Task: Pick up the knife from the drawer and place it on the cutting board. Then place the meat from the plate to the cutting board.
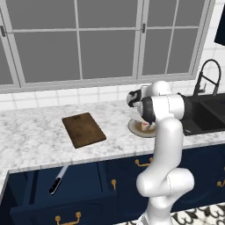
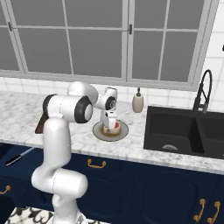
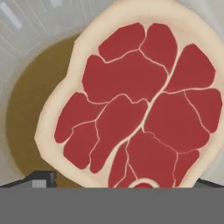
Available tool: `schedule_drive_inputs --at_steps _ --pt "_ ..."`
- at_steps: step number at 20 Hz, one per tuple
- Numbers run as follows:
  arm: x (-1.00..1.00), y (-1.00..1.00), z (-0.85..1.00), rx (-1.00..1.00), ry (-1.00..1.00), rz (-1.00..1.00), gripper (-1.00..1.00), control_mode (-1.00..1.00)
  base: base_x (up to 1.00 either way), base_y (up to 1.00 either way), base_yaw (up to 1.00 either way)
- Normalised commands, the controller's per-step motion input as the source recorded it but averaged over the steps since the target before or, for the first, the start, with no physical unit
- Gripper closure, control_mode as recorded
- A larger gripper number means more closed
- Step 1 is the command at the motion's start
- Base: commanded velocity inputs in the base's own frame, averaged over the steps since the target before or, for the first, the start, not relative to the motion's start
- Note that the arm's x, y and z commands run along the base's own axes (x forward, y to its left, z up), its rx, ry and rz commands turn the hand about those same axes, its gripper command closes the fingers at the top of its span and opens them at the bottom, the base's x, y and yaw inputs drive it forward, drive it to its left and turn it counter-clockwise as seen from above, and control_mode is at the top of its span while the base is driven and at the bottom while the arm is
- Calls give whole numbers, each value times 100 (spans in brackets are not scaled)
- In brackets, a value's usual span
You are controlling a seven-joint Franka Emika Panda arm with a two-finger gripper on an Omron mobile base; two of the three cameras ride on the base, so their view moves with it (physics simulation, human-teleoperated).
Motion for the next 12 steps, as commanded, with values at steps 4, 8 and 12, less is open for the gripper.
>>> schedule_drive_inputs --at_steps 4,8,12 --pt "0 -64 -25 0 0 0 -100 -100 0 0 0" --pt "0 -37 -37 0 -1 0 100 -100 0 0 0" --pt "-12 -10 -38 0 -2 0 100 -100 0 0 0"
